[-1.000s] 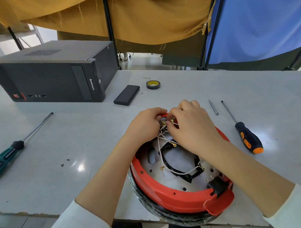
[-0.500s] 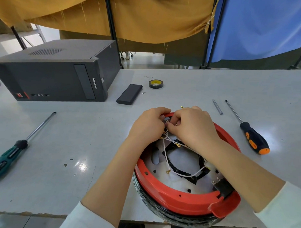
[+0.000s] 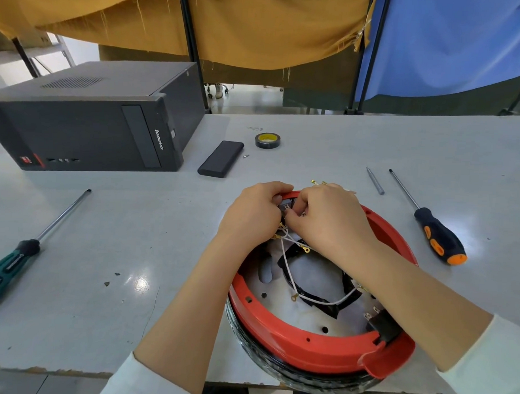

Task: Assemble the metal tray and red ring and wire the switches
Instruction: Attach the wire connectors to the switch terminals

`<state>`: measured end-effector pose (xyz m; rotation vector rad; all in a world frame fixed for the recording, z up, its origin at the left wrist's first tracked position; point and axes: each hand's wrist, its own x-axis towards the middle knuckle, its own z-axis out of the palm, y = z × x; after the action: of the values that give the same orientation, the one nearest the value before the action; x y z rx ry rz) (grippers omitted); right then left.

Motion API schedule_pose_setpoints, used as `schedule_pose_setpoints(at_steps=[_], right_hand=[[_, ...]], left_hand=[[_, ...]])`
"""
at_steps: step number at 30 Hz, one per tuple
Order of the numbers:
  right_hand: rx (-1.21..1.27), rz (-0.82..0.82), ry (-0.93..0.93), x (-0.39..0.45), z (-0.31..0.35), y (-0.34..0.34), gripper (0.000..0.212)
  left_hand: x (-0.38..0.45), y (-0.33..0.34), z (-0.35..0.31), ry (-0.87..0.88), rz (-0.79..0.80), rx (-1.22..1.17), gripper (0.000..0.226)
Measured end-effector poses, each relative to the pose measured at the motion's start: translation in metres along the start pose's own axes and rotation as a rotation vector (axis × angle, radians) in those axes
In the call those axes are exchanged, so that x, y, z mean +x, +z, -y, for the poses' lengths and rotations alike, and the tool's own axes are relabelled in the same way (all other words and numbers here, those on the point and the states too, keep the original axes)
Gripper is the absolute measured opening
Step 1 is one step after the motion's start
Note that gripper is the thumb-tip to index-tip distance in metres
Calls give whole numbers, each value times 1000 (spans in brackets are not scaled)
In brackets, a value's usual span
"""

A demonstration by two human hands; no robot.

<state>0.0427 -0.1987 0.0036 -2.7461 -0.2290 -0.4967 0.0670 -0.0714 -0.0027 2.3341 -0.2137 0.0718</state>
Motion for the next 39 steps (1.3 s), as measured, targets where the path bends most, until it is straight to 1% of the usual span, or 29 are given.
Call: schedule_pose_setpoints(at_steps=[4, 12, 16, 18, 20, 24, 28, 32, 36, 39], right_hand=[[19, -23, 5, 0, 0, 0, 27], [63, -12, 37, 1, 1, -1, 26], [83, -21, 30, 2, -1, 0, 29], [102, 7, 17, 2, -4, -1, 31], [149, 51, 20, 2, -8, -2, 27], [190, 49, 18, 0, -12, -2, 30], [162, 46, -15, 0, -9, -3, 23], [124, 25, -22, 1, -9, -2, 20], [154, 22, -1, 1, -9, -1, 13], [165, 23, 4, 0, -10, 0, 15]], left_hand=[[0, 0, 0, -7, -3, -24, 41], [-1, -1, 0, -13, -2, -48, 40], [0, -3, -1, -4, 12, -52, 39], [0, -4, -1, -6, 26, -61, 39], [-1, -5, -2, -14, 28, -75, 39], [-3, -3, -2, -15, -9, -30, 38], [-2, -2, -2, -17, -15, -23, 39], [-3, -3, -2, -14, -11, -18, 39], [-3, -3, -3, -14, -15, -20, 39], [-3, -3, -3, -16, -17, -16, 39]])
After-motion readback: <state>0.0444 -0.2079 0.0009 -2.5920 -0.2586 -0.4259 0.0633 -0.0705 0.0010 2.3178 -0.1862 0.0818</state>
